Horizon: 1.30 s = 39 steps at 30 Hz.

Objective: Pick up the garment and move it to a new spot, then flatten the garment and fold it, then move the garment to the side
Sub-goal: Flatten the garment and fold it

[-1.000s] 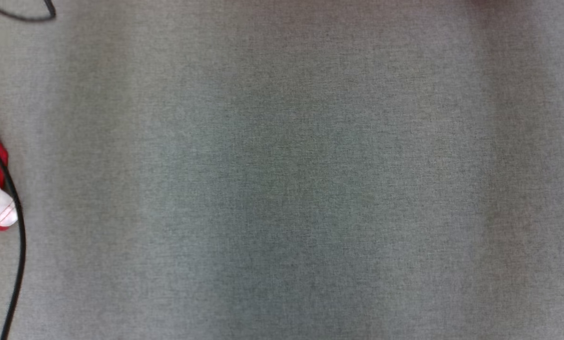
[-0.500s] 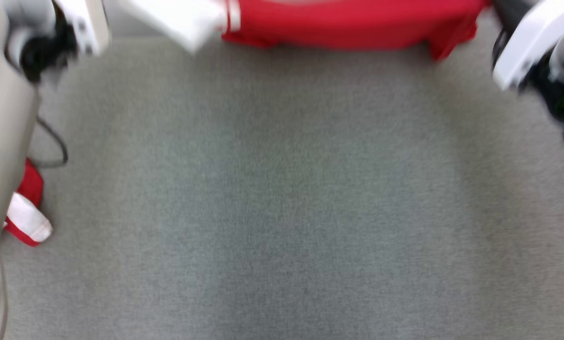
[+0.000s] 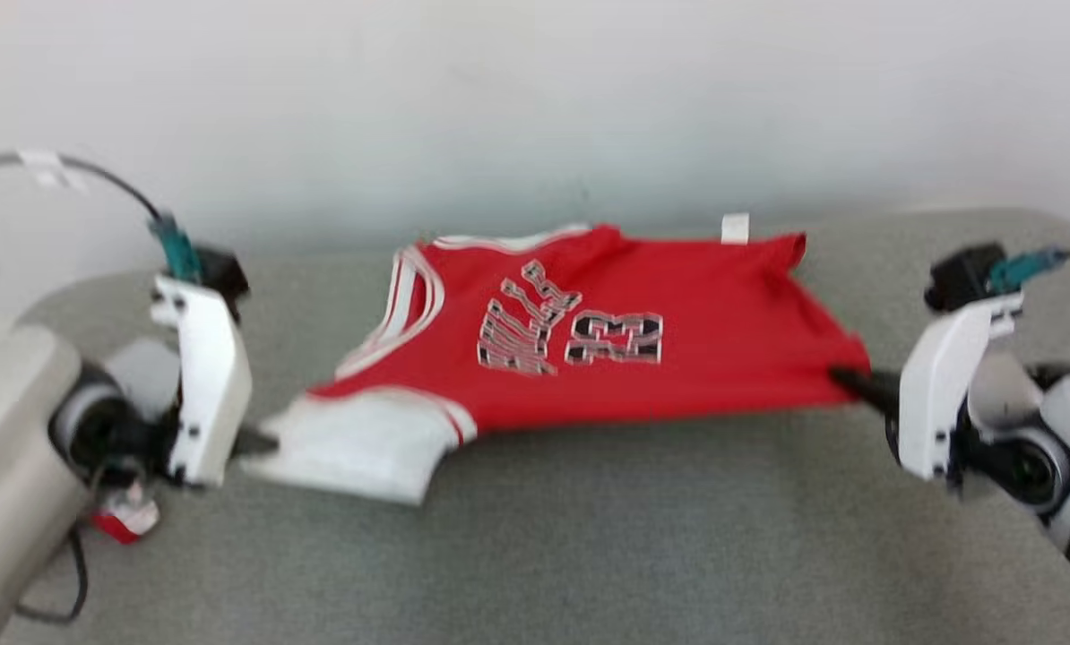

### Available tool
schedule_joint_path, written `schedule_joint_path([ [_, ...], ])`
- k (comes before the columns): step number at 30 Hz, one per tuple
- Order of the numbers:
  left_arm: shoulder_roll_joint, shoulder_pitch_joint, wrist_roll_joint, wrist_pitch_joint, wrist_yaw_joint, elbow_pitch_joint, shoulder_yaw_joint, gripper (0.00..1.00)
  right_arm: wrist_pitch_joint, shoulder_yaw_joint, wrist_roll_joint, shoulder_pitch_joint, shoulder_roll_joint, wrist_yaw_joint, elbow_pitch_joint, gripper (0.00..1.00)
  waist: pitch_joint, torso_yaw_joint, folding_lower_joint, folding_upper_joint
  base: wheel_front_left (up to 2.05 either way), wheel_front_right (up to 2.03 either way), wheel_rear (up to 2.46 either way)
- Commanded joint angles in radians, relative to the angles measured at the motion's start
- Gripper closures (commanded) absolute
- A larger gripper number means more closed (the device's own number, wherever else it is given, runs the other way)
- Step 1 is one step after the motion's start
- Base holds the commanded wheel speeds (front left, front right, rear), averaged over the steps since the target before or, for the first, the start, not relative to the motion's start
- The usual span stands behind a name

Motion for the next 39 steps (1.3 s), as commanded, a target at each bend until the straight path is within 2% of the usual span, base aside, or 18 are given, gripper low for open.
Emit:
schedule_joint_path([
  [1, 0.031, 0.052, -0.036, 0.042, 0.02, -0.054, -0.005, 1.0, 0.031, 0.013, 0.028, 0.044, -0.028, 0.0, -0.031, 1.0, -0.054, 0.0, 0.0004, -0.0001, 0.0, 0.0, 0.0],
  [6, 0.149, 0.192, -0.141, 0.167, 0.125, -0.31, -0.014, 1.0, 0.173, 0.055, 0.103, 0.147, -0.134, 0.0, -0.172, 1.0, -0.076, -0.003, 0.0004, -0.0001, 0.0, 0.0, 0.0],
  [13, 0.298, 0.344, -0.262, 0.245, 0.27, -0.618, -0.012, 1.0, 0.34, 0.082, 0.185, 0.259, -0.279, 0.0, -0.322, 1.0, -0.085, -0.013, 0.0004, -0.0001, 0.0, 0.0, 0.0],
  [15, 0.329, 0.377, -0.287, 0.255, 0.299, -0.68, -0.011, 1.0, 0.379, 0.086, 0.208, 0.289, -0.315, 0.0, -0.356, 1.0, -0.084, -0.019, 0.0004, -0.0001, 0.0, 0.0, 0.0],
  [20, 0.377, 0.412, -0.324, 0.259, 0.34, -0.761, -0.003, 1.0, 0.431, 0.082, 0.231, 0.317, -0.37, 0.0, -0.428, 1.0, -0.075, -0.029, 0.0004, -0.0001, 0.0, 0.0, 0.0],
  [26, 0.377, 0.406, -0.334, 0.254, 0.357, -0.772, 0.01, 1.0, 0.447, 0.065, 0.228, 0.325, -0.373, 0.0, -0.459, 1.0, -0.057, -0.045, 0.0004, -0.0001, 0.0, 0.0, 0.0],
  [31, 0.354, 0.36, -0.307, 0.28, 0.346, -0.733, 0.009, 1.0, 0.481, 0.053, 0.227, 0.3, -0.353, 0.0, -0.438, 1.0, -0.032, -0.05, 0.0004, -0.0001, 0.0, 0.0, 0.0],
  [34, 0.328, 0.325, -0.299, 0.295, 0.333, -0.691, 0.008, 1.0, 0.503, 0.036, 0.241, 0.274, -0.325, 0.0, -0.403, 1.0, -0.008, -0.054, 0.0004, -0.0001, 0.0, 0.0, 0.0],
  [39, 0.269, 0.252, -0.268, 0.322, 0.32, -0.595, 0.005, 1.0, 0.515, -0.002, 0.255, 0.21, -0.253, 0.0, -0.265, 1.0, 0.033, -0.064, 0.0004, -0.0001, 0.0, 0.0, 0.0],
])
